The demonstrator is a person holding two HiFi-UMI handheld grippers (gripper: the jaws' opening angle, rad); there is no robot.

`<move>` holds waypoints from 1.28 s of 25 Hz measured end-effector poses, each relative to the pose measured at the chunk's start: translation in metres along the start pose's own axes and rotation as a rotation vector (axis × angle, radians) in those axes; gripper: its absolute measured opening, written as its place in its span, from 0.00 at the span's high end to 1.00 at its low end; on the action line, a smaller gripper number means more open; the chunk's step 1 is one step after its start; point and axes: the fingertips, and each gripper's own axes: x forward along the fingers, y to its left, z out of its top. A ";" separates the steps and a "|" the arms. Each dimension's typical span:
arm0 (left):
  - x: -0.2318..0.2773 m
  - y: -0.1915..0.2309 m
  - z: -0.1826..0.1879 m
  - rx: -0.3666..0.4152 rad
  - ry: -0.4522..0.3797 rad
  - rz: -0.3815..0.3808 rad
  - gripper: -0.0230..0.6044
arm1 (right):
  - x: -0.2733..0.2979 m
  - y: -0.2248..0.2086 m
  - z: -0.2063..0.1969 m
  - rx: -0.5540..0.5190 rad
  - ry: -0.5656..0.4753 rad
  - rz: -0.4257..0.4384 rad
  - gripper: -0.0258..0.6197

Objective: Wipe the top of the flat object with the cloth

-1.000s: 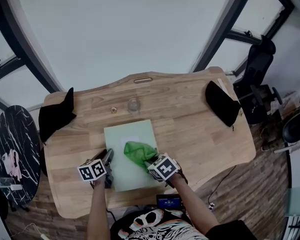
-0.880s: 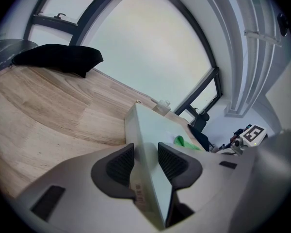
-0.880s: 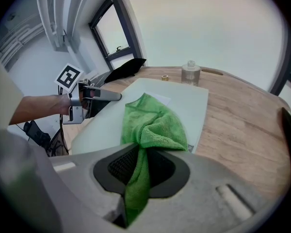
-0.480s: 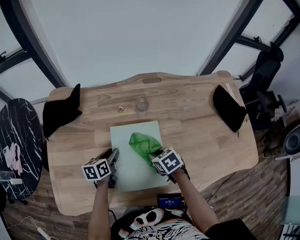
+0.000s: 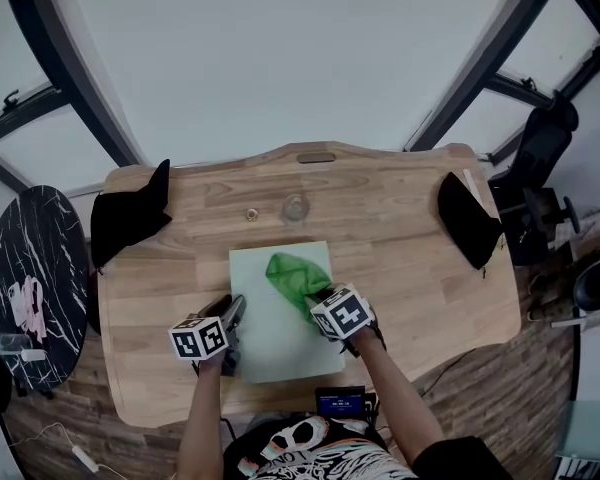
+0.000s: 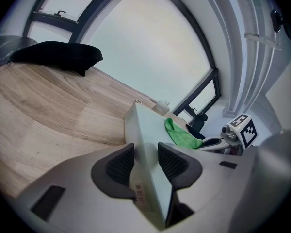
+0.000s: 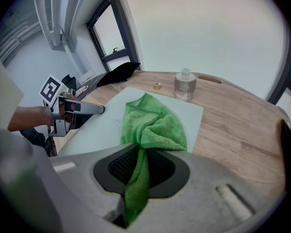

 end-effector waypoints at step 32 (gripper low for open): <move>-0.001 -0.004 -0.001 -0.016 -0.005 -0.043 0.71 | 0.017 -0.045 0.060 -0.056 -0.017 -0.019 0.87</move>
